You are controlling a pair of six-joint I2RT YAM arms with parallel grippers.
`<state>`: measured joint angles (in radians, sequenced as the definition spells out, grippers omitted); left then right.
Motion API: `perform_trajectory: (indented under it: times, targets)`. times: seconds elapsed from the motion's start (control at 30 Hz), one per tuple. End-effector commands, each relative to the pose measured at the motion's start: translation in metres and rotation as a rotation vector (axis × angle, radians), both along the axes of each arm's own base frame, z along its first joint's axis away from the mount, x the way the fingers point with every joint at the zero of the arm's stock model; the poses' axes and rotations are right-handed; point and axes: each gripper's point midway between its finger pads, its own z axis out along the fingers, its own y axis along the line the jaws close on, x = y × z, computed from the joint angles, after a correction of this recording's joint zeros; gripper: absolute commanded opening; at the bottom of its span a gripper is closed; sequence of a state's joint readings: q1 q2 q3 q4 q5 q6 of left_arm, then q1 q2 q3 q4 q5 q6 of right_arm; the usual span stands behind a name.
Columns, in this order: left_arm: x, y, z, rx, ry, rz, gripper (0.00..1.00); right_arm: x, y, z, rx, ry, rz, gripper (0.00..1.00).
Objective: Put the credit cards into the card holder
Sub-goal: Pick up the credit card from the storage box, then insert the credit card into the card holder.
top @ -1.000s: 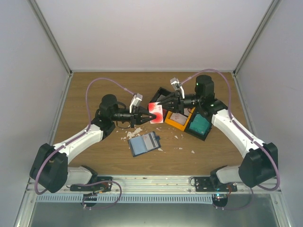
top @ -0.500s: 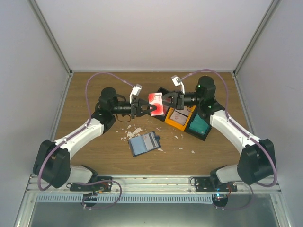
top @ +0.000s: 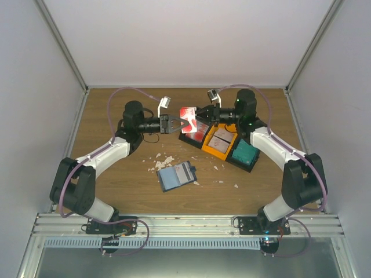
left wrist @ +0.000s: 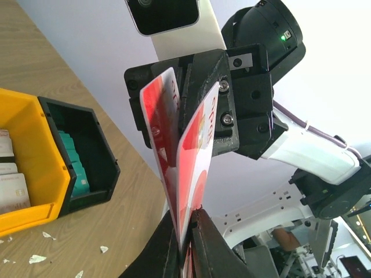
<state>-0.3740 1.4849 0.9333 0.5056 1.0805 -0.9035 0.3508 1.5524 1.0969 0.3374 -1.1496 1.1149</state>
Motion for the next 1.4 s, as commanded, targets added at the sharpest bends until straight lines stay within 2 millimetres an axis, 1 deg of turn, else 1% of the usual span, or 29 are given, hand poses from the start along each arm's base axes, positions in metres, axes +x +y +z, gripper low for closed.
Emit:
perform_trajectory:
  times: [0.0, 0.1, 0.2, 0.3, 0.33, 0.43, 0.5, 0.57, 0.67, 0.73, 0.8, 0.87, 1.0, 1.1, 1.17, 1.27, 1.37]
  targets:
    - [0.004, 0.01, -0.014, 0.0, 0.057, 0.007, 0.06, 0.031, -0.027, 0.023, 0.037, 0.003, -0.13, 0.0]
    - [0.003, 0.011, -0.02, 0.003, 0.076, 0.001, 0.06, 0.04, -0.038, 0.019, 0.029, 0.016, -0.167, 0.0]
    - [0.002, 0.012, -0.025, 0.004, 0.093, -0.005, 0.06, 0.043, -0.043, 0.02, 0.025, 0.017, -0.18, 0.01]
    - [0.002, 0.013, -0.027, 0.006, 0.097, 0.002, 0.02, 0.049, -0.049, 0.02, 0.008, 0.006, -0.206, 0.01]
    - [0.003, 0.015, -0.027, 0.006, 0.094, 0.01, 0.0, 0.052, -0.053, 0.02, -0.001, -0.004, -0.227, 0.01]
    - [0.005, 0.022, -0.032, 0.02, 0.099, 0.047, 0.0, 0.061, -0.07, 0.024, -0.042, -0.056, -0.309, 0.01]
    - [0.008, 0.028, -0.041, 0.062, 0.107, 0.102, 0.0, 0.065, -0.079, 0.025, -0.087, -0.106, -0.356, 0.0]
    - [0.014, 0.038, -0.056, 0.145, 0.113, 0.199, 0.0, 0.065, -0.082, 0.021, -0.149, -0.177, -0.37, 0.0]
    - [0.019, 0.063, -0.083, 0.303, 0.136, 0.386, 0.0, 0.057, -0.08, -0.003, -0.245, -0.187, -0.349, 0.0]
    - [0.016, 0.084, -0.105, 0.402, 0.179, 0.499, 0.0, 0.047, -0.072, -0.026, -0.313, -0.174, -0.314, 0.01]
    - [0.008, 0.103, -0.12, 0.462, 0.215, 0.586, 0.0, 0.035, -0.056, -0.047, -0.368, -0.167, -0.264, 0.0]
    - [-0.003, 0.113, -0.134, 0.494, 0.255, 0.618, 0.0, 0.02, -0.035, -0.068, -0.397, -0.145, -0.193, 0.0]
    - [-0.023, 0.124, -0.151, 0.537, 0.32, 0.64, 0.0, -0.006, -0.001, -0.107, -0.448, -0.091, -0.079, 0.0]
    - [-0.036, 0.131, -0.16, 0.568, 0.355, 0.642, 0.0, -0.022, 0.017, -0.127, -0.46, -0.053, -0.023, 0.01]
    - [-0.043, 0.134, -0.166, 0.587, 0.373, 0.641, 0.0, -0.031, 0.022, -0.14, -0.475, -0.025, 0.005, 0.0]
    - [-0.052, 0.137, -0.178, 0.619, 0.406, 0.633, 0.0, -0.04, 0.02, -0.161, -0.496, 0.018, 0.022, 0.0]
    - [-0.061, 0.133, -0.187, 0.617, 0.438, 0.59, 0.0, -0.047, 0.019, -0.176, -0.526, 0.04, 0.041, 0.0]
